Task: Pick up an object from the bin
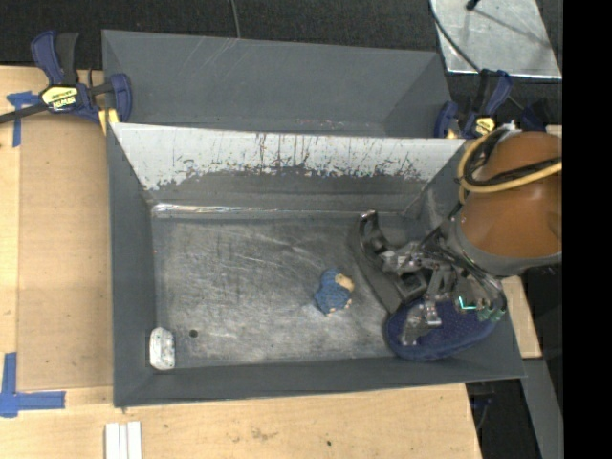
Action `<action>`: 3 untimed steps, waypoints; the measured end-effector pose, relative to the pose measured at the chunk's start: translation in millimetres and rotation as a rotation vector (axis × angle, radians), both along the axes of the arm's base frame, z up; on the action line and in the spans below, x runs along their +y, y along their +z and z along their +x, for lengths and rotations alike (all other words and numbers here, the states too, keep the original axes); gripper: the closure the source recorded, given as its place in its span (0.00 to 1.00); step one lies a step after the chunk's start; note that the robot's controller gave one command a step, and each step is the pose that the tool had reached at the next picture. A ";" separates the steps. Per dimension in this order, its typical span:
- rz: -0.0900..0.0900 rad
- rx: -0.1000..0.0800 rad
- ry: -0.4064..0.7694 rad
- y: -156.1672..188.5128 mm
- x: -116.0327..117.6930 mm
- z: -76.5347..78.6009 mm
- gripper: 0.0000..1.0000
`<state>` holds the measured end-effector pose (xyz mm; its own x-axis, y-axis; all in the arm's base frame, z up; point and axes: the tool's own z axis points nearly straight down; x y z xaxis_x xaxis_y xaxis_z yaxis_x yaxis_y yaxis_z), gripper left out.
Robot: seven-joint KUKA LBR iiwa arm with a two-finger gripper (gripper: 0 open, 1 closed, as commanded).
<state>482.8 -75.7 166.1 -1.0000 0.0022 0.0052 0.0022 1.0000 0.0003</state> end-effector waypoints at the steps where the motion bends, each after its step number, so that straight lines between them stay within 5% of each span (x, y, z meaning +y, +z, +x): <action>1: 0.003 -0.003 -0.023 -74.4 56.1 37.3 0.00; 2: -0.001 -0.007 -0.027 -70.1 51.8 37.5 1.00; 3: 0.001 -0.011 0.726 -12.6 90.1 28.0 1.00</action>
Offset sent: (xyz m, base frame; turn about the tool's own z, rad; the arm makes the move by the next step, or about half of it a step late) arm 0.0367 0.0521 -0.0704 0.0290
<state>510.8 14.4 153.5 -0.7490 -0.6625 -0.0054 -0.6625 0.7491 -0.0028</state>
